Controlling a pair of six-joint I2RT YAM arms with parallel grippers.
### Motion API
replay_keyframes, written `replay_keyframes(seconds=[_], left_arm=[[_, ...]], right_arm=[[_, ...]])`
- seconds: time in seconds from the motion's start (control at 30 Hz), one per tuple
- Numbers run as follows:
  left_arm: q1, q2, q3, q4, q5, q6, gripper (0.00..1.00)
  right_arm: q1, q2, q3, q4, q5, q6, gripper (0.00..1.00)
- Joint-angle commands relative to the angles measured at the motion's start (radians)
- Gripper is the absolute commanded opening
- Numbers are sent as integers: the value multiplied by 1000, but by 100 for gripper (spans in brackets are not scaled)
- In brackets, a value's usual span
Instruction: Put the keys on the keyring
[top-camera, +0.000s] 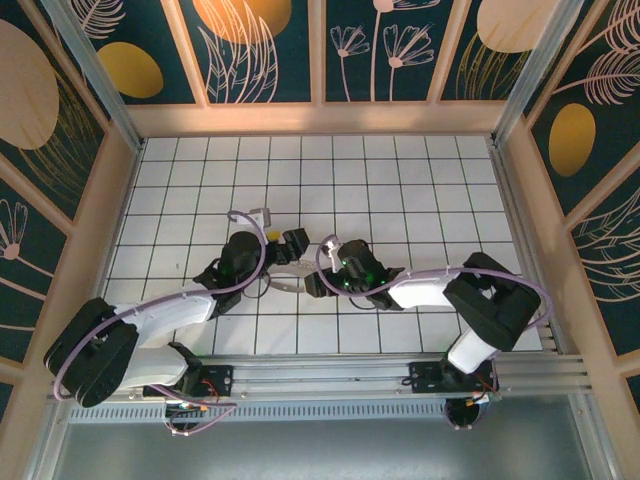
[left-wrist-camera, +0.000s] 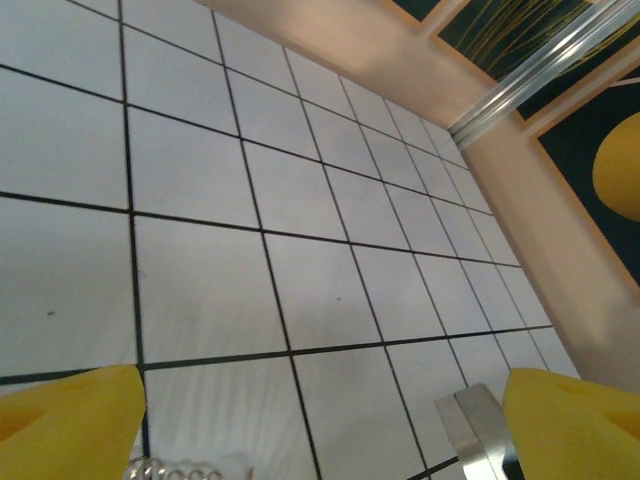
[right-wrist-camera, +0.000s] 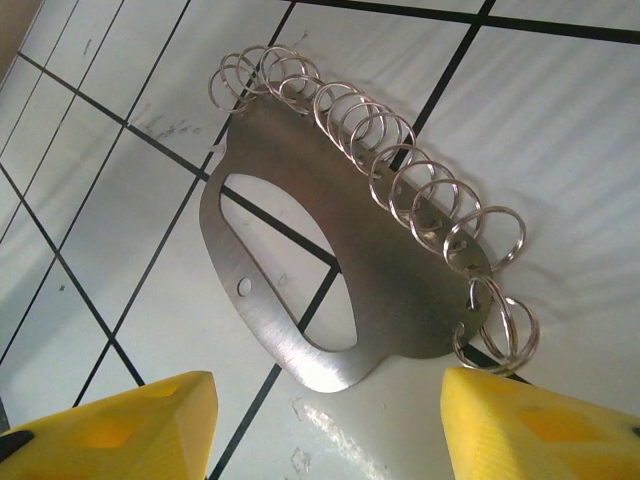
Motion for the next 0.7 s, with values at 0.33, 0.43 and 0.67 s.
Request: replay_keyframes(seconds=[0.33, 0.43, 0.67], left_arm=[[3, -63, -65, -21, -41, -22, 93], [3, -69, -70, -20, -43, -23, 93], [3, -71, -76, -21, -46, -17, 93]], right_arm=[[-11, 121, 125, -36, 8, -76, 59], [-27, 131, 131, -39, 10, -82, 59], [-49, 67, 123, -65, 28, -107, 59]])
